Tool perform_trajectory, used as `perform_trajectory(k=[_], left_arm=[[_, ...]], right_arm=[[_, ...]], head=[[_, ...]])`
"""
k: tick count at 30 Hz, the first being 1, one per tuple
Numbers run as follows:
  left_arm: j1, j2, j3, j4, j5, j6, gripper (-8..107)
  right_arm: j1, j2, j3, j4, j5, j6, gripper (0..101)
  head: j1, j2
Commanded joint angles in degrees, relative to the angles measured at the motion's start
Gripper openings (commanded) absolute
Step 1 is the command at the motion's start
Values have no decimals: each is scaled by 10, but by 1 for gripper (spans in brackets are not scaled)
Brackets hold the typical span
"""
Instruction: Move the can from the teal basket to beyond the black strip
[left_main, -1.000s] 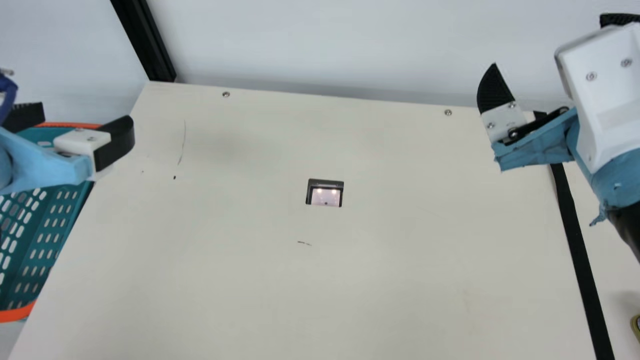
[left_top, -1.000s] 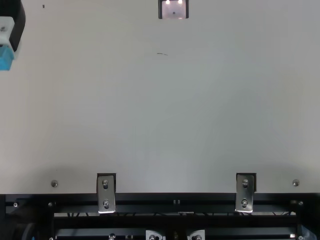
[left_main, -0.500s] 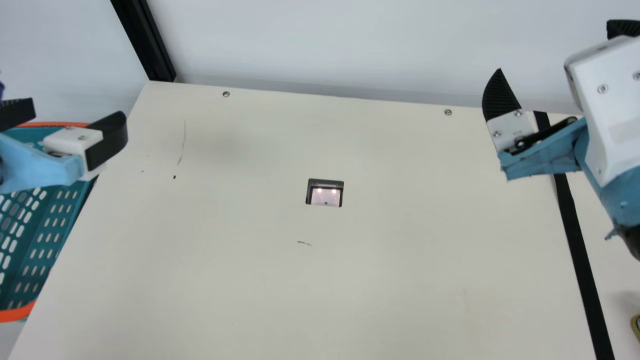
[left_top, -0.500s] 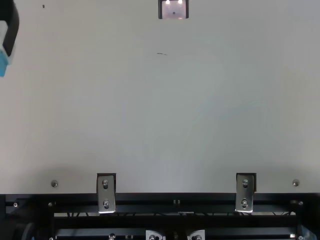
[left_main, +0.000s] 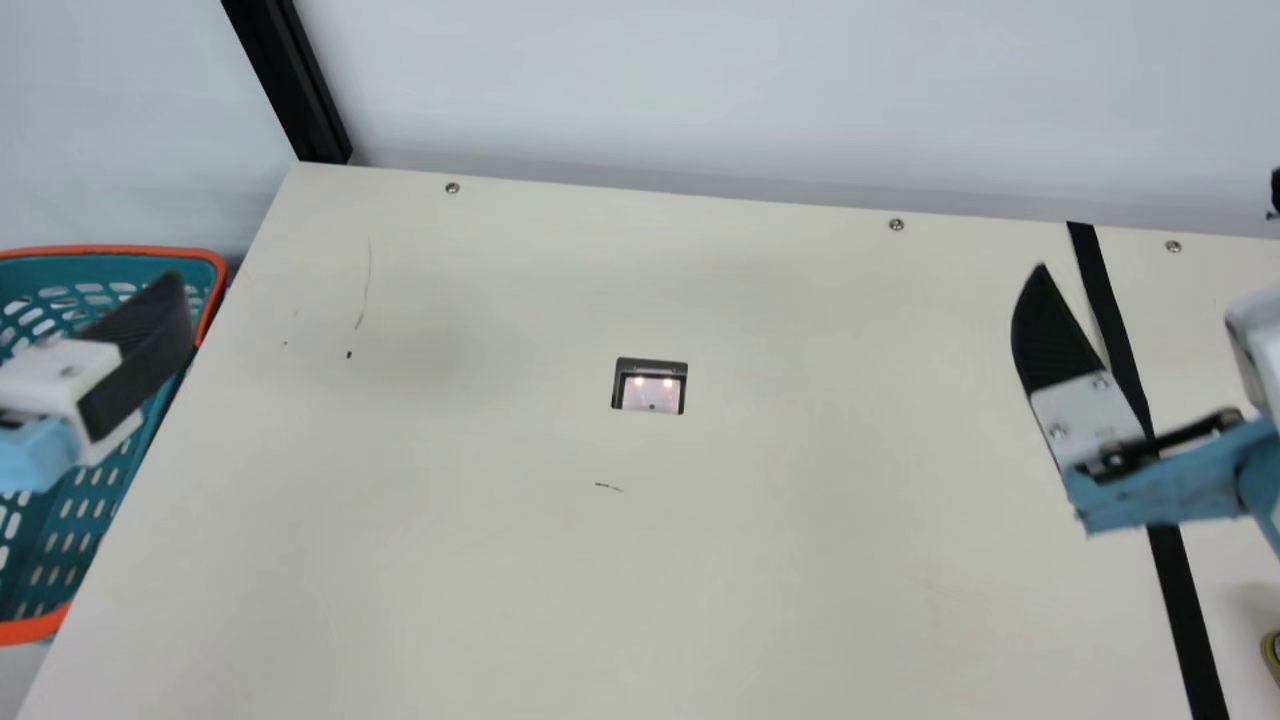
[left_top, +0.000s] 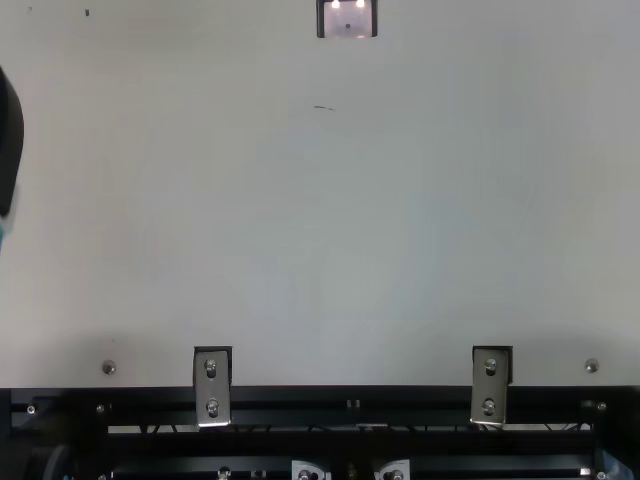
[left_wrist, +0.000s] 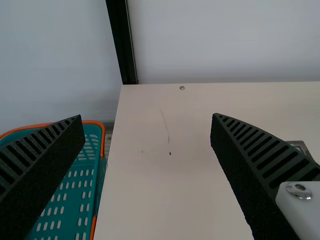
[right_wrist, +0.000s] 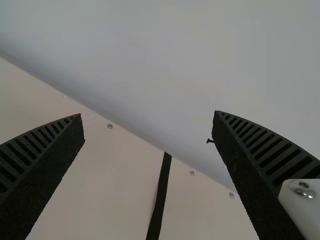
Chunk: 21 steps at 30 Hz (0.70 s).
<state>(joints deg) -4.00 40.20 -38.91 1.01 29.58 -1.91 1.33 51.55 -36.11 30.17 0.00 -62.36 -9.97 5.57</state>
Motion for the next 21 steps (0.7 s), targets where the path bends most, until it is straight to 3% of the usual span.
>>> perform_trajectory(k=[1,9,21], left_arm=[[-3,-29,7,1,7,-4,90],[-22,-110,40,0,50,-22,90],[-31,-239,95,-22,143,-26,90]], right_arm=[[-17,-44,10,-20,57,35,101],[-36,-152,29,-99,164,145,101],[-37,-302,96,-200,248,272,101]], head=[[-5,1],[-5,1],[-5,1]])
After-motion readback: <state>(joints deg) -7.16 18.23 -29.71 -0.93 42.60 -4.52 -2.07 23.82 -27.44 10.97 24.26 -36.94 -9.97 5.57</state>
